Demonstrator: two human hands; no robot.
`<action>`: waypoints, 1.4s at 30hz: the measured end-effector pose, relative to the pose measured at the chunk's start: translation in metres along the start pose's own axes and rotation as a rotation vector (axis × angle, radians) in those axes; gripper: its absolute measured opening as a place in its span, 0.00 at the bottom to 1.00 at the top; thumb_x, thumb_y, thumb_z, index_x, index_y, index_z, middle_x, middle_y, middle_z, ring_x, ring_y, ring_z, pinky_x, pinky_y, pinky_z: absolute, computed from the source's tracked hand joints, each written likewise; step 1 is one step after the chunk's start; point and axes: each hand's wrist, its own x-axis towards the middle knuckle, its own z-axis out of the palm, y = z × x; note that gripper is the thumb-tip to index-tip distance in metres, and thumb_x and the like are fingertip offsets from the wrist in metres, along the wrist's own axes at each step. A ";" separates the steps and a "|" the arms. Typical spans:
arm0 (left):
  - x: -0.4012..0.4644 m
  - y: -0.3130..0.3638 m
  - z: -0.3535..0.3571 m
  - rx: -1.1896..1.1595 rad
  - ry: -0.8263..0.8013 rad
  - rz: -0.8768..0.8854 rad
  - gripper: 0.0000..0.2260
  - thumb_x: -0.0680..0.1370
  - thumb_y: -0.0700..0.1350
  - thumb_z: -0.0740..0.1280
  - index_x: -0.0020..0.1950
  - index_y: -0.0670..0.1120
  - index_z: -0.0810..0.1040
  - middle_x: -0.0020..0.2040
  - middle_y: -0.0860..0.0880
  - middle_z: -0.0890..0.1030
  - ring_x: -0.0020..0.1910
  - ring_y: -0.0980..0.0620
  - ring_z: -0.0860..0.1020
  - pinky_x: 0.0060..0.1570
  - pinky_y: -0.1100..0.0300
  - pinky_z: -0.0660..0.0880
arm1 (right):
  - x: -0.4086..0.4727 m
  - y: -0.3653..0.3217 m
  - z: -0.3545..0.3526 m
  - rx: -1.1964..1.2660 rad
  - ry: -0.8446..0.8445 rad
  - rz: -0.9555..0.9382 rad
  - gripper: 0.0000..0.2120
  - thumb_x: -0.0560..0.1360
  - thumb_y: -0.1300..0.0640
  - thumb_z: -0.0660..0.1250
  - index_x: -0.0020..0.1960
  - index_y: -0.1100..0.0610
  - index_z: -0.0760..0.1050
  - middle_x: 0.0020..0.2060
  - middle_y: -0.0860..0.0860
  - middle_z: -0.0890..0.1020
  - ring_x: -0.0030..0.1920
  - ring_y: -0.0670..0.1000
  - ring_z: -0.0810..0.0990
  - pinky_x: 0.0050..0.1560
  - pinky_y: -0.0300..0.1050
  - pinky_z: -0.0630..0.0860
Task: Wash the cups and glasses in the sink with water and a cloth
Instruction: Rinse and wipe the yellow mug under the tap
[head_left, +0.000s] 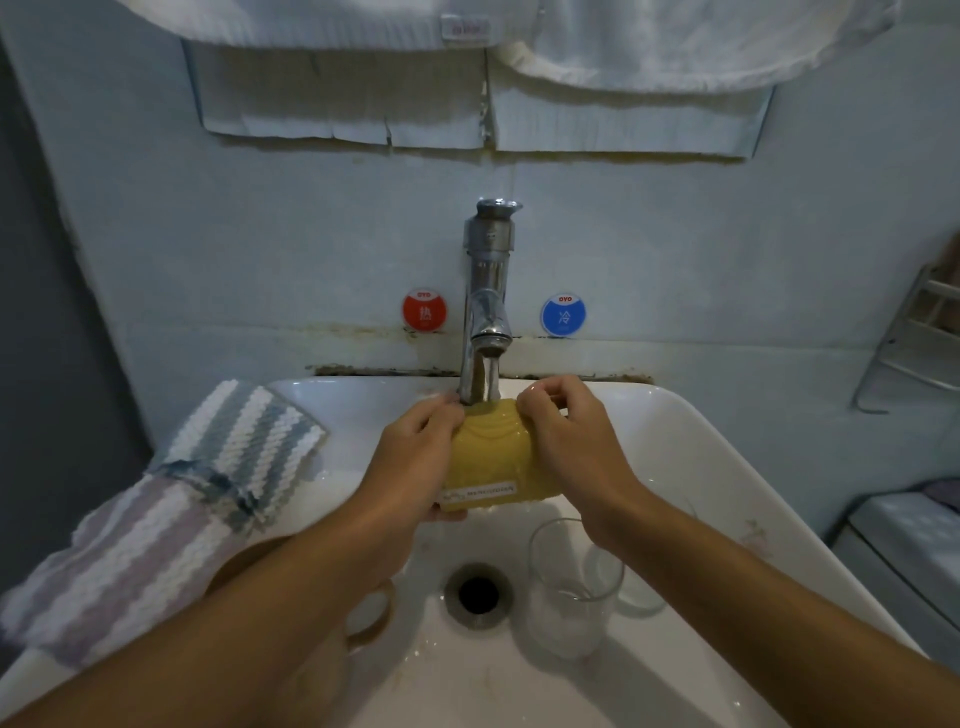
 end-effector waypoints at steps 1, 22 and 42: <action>0.001 0.000 0.001 0.004 0.005 0.011 0.11 0.83 0.52 0.56 0.64 0.60 0.73 0.57 0.50 0.73 0.52 0.46 0.76 0.48 0.45 0.82 | 0.000 0.000 0.000 0.005 0.004 0.011 0.04 0.81 0.52 0.60 0.54 0.50 0.70 0.50 0.48 0.75 0.47 0.47 0.75 0.39 0.37 0.72; 0.012 -0.002 -0.002 0.050 0.120 -0.063 0.19 0.82 0.56 0.54 0.65 0.47 0.73 0.55 0.43 0.79 0.51 0.46 0.78 0.46 0.51 0.79 | -0.007 -0.006 0.004 -0.043 -0.272 -0.062 0.11 0.84 0.55 0.50 0.60 0.47 0.70 0.49 0.42 0.75 0.47 0.43 0.75 0.39 0.34 0.71; 0.009 -0.002 -0.008 0.101 0.157 0.038 0.09 0.83 0.48 0.56 0.55 0.48 0.74 0.48 0.46 0.76 0.46 0.47 0.76 0.48 0.50 0.76 | -0.005 0.001 0.003 -0.010 -0.260 -0.076 0.10 0.81 0.52 0.61 0.62 0.46 0.74 0.49 0.44 0.82 0.47 0.44 0.81 0.41 0.33 0.77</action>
